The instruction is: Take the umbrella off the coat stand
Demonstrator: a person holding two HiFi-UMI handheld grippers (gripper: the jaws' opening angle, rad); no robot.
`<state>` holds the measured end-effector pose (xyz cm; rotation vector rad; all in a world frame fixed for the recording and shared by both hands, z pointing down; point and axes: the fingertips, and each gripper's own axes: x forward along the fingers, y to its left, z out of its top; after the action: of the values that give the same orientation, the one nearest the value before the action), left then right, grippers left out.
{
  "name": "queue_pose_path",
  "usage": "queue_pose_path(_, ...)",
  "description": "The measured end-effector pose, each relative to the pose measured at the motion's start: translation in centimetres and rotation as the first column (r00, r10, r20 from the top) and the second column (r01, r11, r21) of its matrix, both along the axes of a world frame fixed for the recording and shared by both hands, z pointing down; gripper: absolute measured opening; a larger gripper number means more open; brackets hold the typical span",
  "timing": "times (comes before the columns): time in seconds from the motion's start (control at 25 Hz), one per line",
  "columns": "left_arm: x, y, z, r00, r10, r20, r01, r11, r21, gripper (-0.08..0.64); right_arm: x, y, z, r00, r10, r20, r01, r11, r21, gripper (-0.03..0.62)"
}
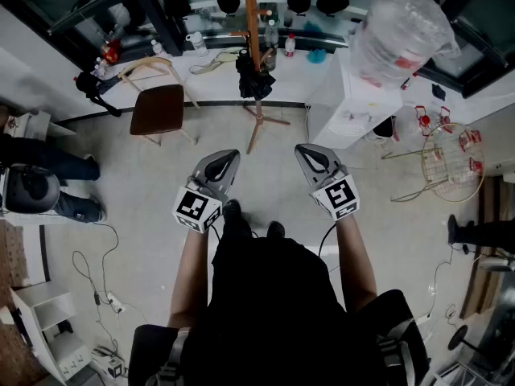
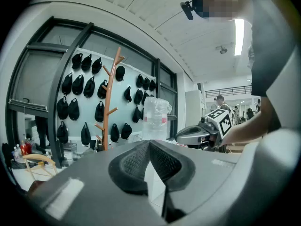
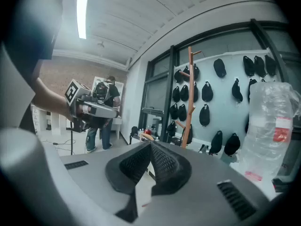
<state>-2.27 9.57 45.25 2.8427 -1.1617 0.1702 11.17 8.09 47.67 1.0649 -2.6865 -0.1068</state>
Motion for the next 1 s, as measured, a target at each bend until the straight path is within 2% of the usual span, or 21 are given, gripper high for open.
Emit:
queue_pose_path(0.32, 0.22, -0.18, -0.49, 1.0, 0.011, 0.004, -0.011, 1.0, 0.013, 0.0, 0.1, 0.22, 0.23, 1.0, 0.0, -0.006, 0.0, 1.0, -0.017, 0.0)
queue_pose_path(1.0, -0.01, 0.05, -0.52, 0.999, 0.034, 0.003, -0.034, 0.999, 0.013, 0.0, -0.02, 0.2, -0.24, 0.999, 0.016, -0.03, -0.016, 1.0, 0.007, 0.003)
